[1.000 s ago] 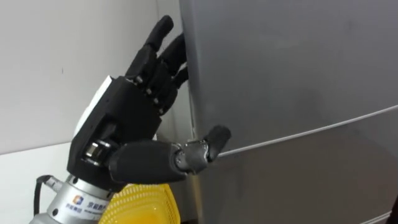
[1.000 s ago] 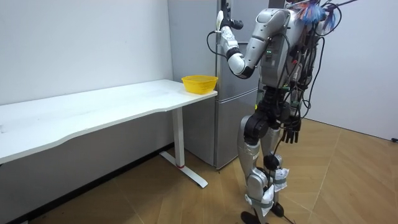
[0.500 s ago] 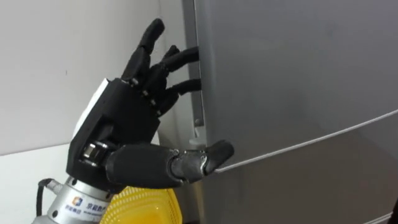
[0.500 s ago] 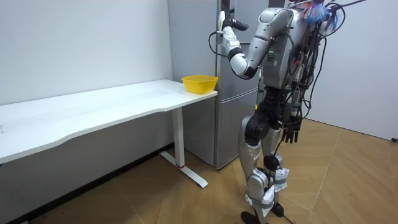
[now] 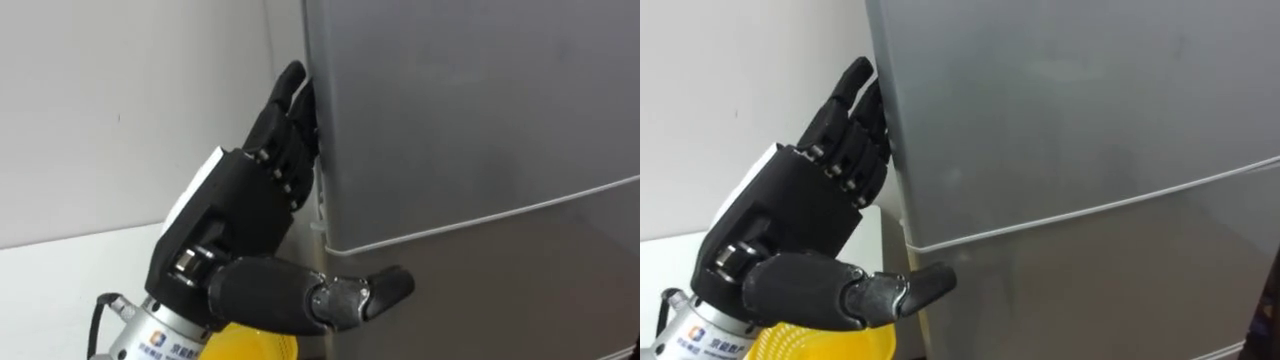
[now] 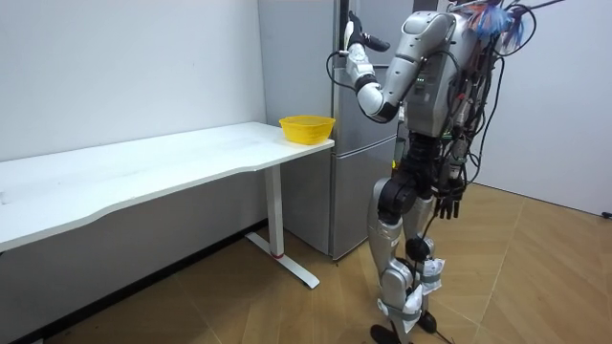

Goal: Retrieve from the upper fridge

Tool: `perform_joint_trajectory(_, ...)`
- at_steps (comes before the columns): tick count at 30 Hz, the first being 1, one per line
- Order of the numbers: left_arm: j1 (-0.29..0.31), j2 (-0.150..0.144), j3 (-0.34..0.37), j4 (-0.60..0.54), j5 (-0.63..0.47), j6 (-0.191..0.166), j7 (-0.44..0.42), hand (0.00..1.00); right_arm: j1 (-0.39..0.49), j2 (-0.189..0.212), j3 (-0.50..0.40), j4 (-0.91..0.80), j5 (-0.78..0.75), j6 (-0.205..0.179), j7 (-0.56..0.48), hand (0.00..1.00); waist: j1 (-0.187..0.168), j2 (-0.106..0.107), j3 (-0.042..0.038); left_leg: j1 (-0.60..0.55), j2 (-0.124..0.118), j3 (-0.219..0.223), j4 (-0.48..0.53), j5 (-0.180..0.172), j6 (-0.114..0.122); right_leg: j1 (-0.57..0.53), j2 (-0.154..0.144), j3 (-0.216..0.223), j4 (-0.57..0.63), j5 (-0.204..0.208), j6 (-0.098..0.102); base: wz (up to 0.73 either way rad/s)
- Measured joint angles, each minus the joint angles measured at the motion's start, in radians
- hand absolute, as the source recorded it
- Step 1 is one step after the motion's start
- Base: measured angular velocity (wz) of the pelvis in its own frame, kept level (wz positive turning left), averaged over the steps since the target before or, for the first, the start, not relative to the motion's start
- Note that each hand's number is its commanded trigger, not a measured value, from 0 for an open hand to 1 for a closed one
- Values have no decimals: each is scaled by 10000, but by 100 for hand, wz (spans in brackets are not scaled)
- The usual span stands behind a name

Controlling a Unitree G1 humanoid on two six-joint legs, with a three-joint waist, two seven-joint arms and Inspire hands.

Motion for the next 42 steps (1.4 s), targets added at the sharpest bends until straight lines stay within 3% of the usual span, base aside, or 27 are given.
perform_joint_trajectory(1, 0, 3, -12, 1, -47, 0, -2, 77, -5, -1, 10, 2, 1, 0, -1, 0, 0, 1, 0, -9, -1, 0, 34, 0, 0, -7, -6, -11, -5, 6, 3, 6)
perform_joint_trajectory(2, 0, 22, -38, 2, -150, 0, -2, 100, -11, 0, 56, 6, -4, -2, 5, 0, -3, 4, 0, -29, -2, -1, 55, 0, 0, -2, -9, -28, -13, 12, 5, 5)
perform_joint_trajectory(7, 1, 33, 10, 63, -182, -55, 36, 100, -76, -1, 76, 33, -3, -77, 29, 0, -10, 34, -7, -63, -1, 3, 56, 0, 0, 15, -28, -179, -19, 15, 4, 10)
perform_joint_trajectory(11, 0, 12, 106, 131, -202, -305, 116, 100, -128, -3, 79, 38, -6, -73, 63, 0, 32, 127, -54, -70, -5, 11, 57, 0, 1, 45, -45, -227, -30, 19, 10, 6)
perform_joint_trajectory(14, 0, 4, -11, 116, -627, -444, 16, 100, -163, -3, 85, 39, -6, -71, 61, 0, 7, 175, -28, -27, -9, 47, 56, 0, 1, 127, -51, -227, -97, 28, 26, 0)
perform_joint_trajectory(15, 0, 0, -86, 112, -935, -445, -37, 100, -163, -6, 84, 40, -6, -70, 64, 0, -11, 143, 18, -29, -7, 51, 51, 0, 1, 162, -44, -234, -168, 55, 32, 0)
perform_joint_trajectory(16, 0, -3, -123, 101, -1025, -451, -51, 100, -173, -7, 84, 40, -6, -70, 65, 0, -20, 239, -9, -27, -7, 57, 51, 0, 1, 164, -43, -231, -172, 58, 32, 0)
perform_joint_trajectory(19, -2, -6, -359, 84, -1681, -507, -306, 100, -198, -15, 83, 41, -6, -78, 125, 0, -106, 329, 17, -25, 0, 148, 38, 0, 1, 157, -47, -225, -168, 59, 34, 0)
perform_joint_trajectory(21, -2, -3, -675, 87, -1750, -447, -644, 75, -255, -17, 83, 43, 0, -85, 232, 0, -247, 352, 23, -10, 19, 264, 39, 1, 0, 145, -41, -215, -166, 57, 30, -2)
perform_joint_trajectory(24, -3, 177, -1317, 115, -1707, -72, -1169, 60, -294, -48, 101, 40, 83, -83, 271, 0, -364, 346, 25, -9, 34, 308, 44, 1, 0, 117, -24, -144, -171, 65, 13, -9)
perform_joint_trajectory(25, -3, 300, -1494, 117, -1697, 68, -1415, 17, -340, -49, 98, 42, 142, -79, 320, 0, -488, 338, 31, -11, 34, 294, 46, 1, 0, 114, -24, -143, -174, 66, 12, -4)
perform_joint_trajectory(26, -9, 357, -1565, 125, -1695, 110, -1535, 1, -360, -50, 97, 42, 159, -84, 357, 0, -528, 335, 32, -11, 34, 291, 46, 1, 0, 107, -24, -132, -174, 66, 11, -7)
perform_joint_trajectory(33, -46, 487, -1635, 104, -1698, 269, -2479, 0, -414, -49, 89, 41, 488, -83, 366, 0, -763, 286, 48, -6, 39, 312, 52, 1, 0, 88, -21, -87, -172, 74, -1, -2)
perform_joint_trajectory(42, -47, 492, -1635, 105, -1701, 269, -2831, 0, -439, -49, 89, 42, 743, -91, 356, 0, -764, 206, 38, 14, 64, 520, 55, 1, 0, 69, -1, 15, -160, 85, -11, -3)
